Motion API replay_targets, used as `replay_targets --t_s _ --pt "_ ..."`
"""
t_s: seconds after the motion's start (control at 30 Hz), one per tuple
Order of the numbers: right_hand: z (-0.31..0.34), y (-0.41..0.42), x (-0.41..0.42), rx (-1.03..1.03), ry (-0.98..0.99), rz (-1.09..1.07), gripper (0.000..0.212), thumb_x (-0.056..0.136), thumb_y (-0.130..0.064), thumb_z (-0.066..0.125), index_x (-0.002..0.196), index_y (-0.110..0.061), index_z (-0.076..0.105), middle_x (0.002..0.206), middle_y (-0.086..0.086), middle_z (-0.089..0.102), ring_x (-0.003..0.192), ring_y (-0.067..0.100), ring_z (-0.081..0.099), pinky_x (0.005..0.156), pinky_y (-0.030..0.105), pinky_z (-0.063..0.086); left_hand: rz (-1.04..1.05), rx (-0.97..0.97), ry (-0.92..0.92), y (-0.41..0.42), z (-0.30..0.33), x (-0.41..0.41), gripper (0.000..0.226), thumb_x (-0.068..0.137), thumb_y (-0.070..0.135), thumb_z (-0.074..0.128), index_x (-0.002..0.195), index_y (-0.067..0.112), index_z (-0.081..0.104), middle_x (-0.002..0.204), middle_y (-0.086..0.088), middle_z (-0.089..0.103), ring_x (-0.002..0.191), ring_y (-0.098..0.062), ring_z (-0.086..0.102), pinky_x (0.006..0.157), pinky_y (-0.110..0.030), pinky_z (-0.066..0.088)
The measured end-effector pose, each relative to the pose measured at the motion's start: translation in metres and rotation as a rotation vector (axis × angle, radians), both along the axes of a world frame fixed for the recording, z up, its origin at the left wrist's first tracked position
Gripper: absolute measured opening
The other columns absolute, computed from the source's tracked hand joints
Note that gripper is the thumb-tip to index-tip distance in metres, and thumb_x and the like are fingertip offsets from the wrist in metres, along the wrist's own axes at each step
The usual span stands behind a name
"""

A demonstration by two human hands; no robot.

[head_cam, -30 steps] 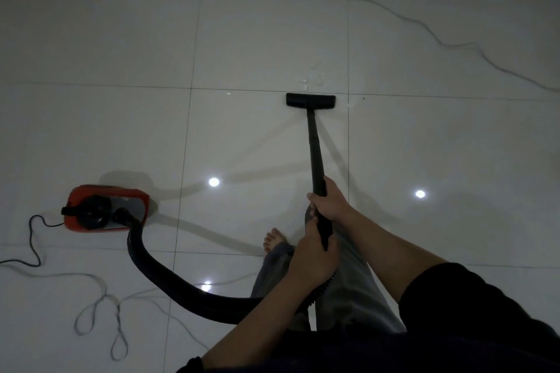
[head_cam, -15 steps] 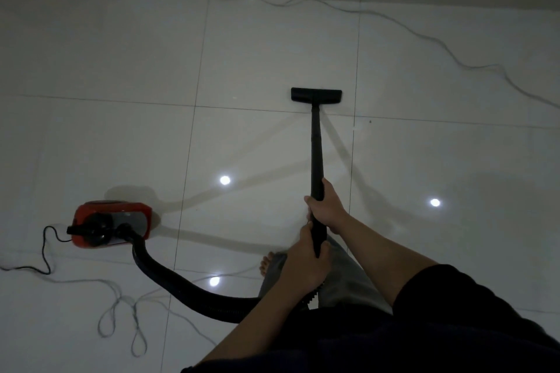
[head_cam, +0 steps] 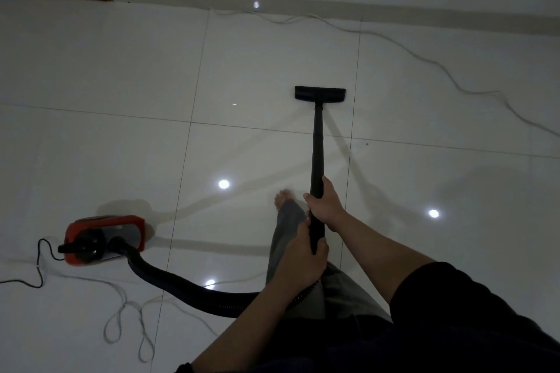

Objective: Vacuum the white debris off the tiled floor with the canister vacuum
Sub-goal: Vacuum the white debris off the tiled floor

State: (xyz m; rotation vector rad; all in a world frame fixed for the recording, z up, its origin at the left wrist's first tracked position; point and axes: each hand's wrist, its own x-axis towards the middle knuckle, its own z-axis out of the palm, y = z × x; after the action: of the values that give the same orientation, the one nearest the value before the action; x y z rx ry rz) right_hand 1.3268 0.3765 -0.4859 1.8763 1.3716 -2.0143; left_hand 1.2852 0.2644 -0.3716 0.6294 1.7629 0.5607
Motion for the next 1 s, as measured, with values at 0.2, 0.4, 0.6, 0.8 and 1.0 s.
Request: replay_targets --t_s 0.2,0.4,0.6,0.8,1.0 --pt "0.003 0.053 -0.020 -0.007 0.025 -0.026 0.059 0.096 -0.004 0.057 0.147 -0.010 0.027 0.085 0.002 0.054 0.059 0.011 0.057 0.047 0.021 0.050 -0.010 0.009 0.014 0.052 -0.005 -0.022 0.043 0.097 0.022 0.043 0.138 0.014 0.030 0.095 0.002 0.060 0.071 -0.005 0.057 0.065 -0.021 0.047" --pt "-0.003 0.112 -0.058 0.028 -0.003 0.011 0.067 0.092 -0.012 0.061 0.149 -0.013 0.027 0.095 0.004 0.055 0.077 0.022 0.058 0.086 0.046 0.055 -0.011 0.004 0.036 0.110 -0.011 -0.056 0.040 0.097 0.021 0.044 0.135 0.010 0.034 0.083 0.009 0.057 0.060 0.003 0.053 0.052 -0.007 0.042" --pt "0.000 0.165 -0.091 -0.020 -0.005 -0.007 0.068 0.095 -0.012 0.059 0.153 -0.017 0.022 0.095 0.006 0.055 0.060 0.017 0.059 0.061 0.032 0.056 -0.024 -0.001 0.060 0.162 -0.011 -0.089 0.046 0.097 0.023 0.043 0.139 0.010 0.030 0.115 -0.010 0.062 0.084 -0.014 0.059 0.059 -0.008 0.038" --pt "-0.002 0.204 -0.113 -0.036 -0.002 -0.050 0.072 0.096 -0.010 0.058 0.155 -0.021 0.019 0.095 0.008 0.054 0.057 0.017 0.058 0.057 0.030 0.052 -0.030 -0.006 0.055 0.200 -0.015 -0.113 0.038 0.091 0.034 0.042 0.124 0.017 0.040 0.098 -0.010 0.062 0.088 -0.024 0.059 0.072 -0.030 0.047" --pt "-0.006 0.234 -0.128 -0.021 -0.009 -0.074 0.068 0.095 -0.011 0.060 0.152 -0.021 0.024 0.100 0.012 0.055 0.058 0.019 0.059 0.058 0.030 0.054 -0.050 -0.026 0.051 0.229 -0.018 -0.129 0.051 0.094 0.035 0.042 0.140 0.017 0.029 0.108 -0.008 0.065 0.087 -0.022 0.063 0.077 -0.034 0.052"
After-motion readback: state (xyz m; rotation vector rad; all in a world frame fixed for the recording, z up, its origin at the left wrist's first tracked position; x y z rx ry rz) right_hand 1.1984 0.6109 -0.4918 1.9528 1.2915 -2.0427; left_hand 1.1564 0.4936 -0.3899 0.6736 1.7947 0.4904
